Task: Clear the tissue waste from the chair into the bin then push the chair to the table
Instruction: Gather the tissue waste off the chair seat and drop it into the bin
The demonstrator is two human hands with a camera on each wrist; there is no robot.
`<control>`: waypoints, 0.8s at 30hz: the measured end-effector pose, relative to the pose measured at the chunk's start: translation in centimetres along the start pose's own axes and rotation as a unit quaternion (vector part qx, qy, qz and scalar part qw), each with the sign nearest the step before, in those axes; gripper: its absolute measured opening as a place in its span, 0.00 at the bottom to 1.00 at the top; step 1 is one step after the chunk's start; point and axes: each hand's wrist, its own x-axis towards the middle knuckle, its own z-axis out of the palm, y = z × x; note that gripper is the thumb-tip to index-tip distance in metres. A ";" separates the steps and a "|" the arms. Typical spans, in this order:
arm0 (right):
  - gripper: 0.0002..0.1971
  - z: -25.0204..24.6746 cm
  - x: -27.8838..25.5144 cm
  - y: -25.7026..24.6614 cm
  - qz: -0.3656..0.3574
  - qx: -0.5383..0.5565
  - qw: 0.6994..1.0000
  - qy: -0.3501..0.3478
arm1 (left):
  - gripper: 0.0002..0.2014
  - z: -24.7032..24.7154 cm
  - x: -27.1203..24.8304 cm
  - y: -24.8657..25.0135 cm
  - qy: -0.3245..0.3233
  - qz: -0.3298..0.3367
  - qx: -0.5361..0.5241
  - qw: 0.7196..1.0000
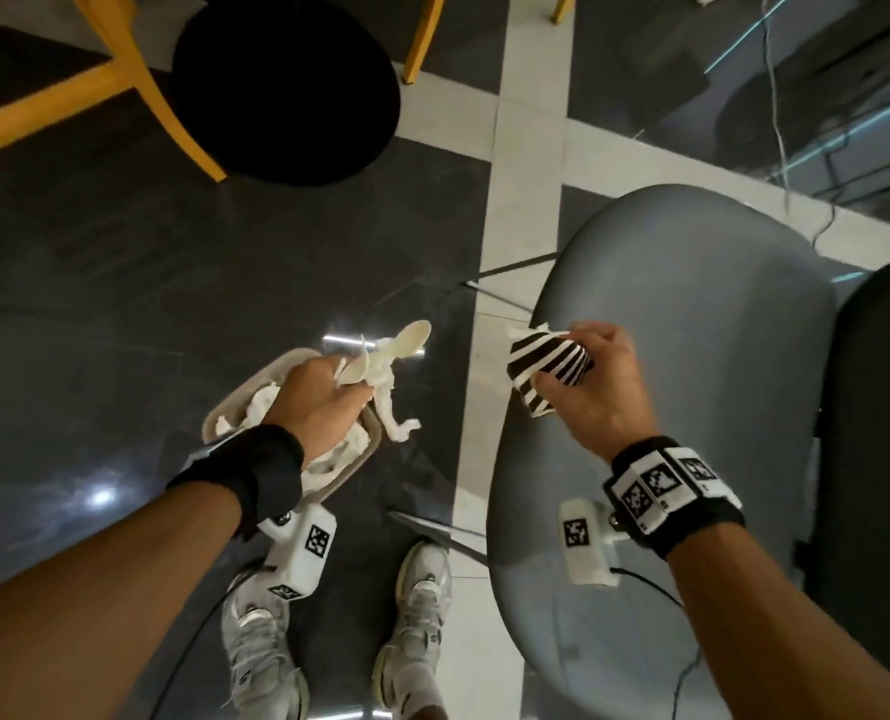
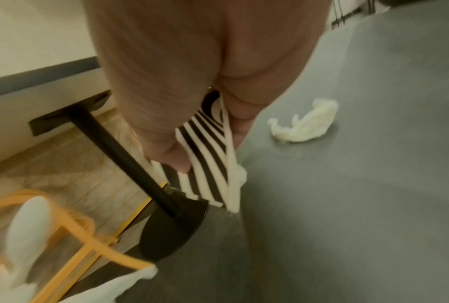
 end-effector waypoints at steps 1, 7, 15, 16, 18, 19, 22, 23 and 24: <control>0.20 -0.8 1.0 1.3 0.022 -0.019 0.999 0.026 | 0.09 0.5 0.3 0.5 -0.004 0.011 -0.002 1.000; 0.14 -2.1 2.8 3.6 0.141 -0.027 0.990 -0.007 | 0.08 1.5 1.0 0.4 0.024 -0.018 -0.015 0.999; 0.13 9.1 -1.8 -4.2 0.021 0.118 0.986 -0.116 | 0.08 -1.1 2.0 -7.9 0.029 -0.109 0.014 0.993; 0.14 12.7 -2.1 -5.3 0.004 0.108 0.982 -0.154 | 0.10 -1.1 2.7 -9.2 0.020 -0.123 0.016 0.992; 0.15 20.4 -2.0 -6.0 0.008 0.068 0.974 -0.216 | 0.14 -0.4 4.3 -12.2 0.004 -0.157 0.015 0.988; 0.15 23.9 -1.8 -5.8 0.017 0.049 0.970 -0.238 | 0.14 -0.1 5.1 -13.5 -0.004 -0.169 0.005 0.986; 0.16 33.3 -0.9 -3.2 0.055 -0.011 0.960 -0.273 | 0.18 1.2 7.6 -16.8 -0.002 -0.207 -0.045 0.977; 0.19 35.4 -0.5 -2.4 0.067 -0.030 0.958 -0.278 | 0.20 1.9 8.6 -17.5 -0.001 -0.215 -0.043 0.976; 0.22 37.3 0.0 -1.4 0.077 -0.041 0.959 -0.268 | 0.22 2.5 9.7 -18.2 -0.003 -0.216 -0.028 0.976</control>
